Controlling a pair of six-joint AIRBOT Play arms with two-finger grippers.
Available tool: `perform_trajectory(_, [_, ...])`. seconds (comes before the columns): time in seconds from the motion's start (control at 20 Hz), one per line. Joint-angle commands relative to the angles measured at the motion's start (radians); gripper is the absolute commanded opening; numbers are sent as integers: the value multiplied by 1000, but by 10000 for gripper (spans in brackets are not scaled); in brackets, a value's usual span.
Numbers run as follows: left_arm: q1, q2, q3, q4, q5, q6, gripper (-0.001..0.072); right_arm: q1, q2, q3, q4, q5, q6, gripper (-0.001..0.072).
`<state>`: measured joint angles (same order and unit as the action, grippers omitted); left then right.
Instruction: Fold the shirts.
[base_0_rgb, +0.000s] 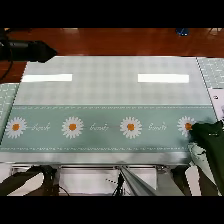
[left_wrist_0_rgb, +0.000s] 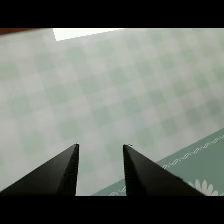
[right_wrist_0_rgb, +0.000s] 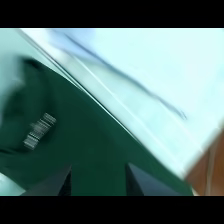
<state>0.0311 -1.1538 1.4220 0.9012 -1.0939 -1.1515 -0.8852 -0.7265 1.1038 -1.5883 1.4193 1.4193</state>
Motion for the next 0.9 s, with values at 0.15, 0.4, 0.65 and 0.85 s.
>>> perform_trajectory(0.15, [-4,14,89,-44,-62,-2,512,448,-118,105,163,-104,-6,433])
perform_trajectory(0.4, [-172,3,88,376,-142,-126,601,746,-251,105,66,-140,-6,546])
perform_trajectory(0.65, [-357,-104,87,648,-169,-336,605,927,-383,105,-4,-185,116,596])
perform_trajectory(0.85, [-368,-216,84,647,-221,-407,605,939,-430,105,1,-187,145,596])
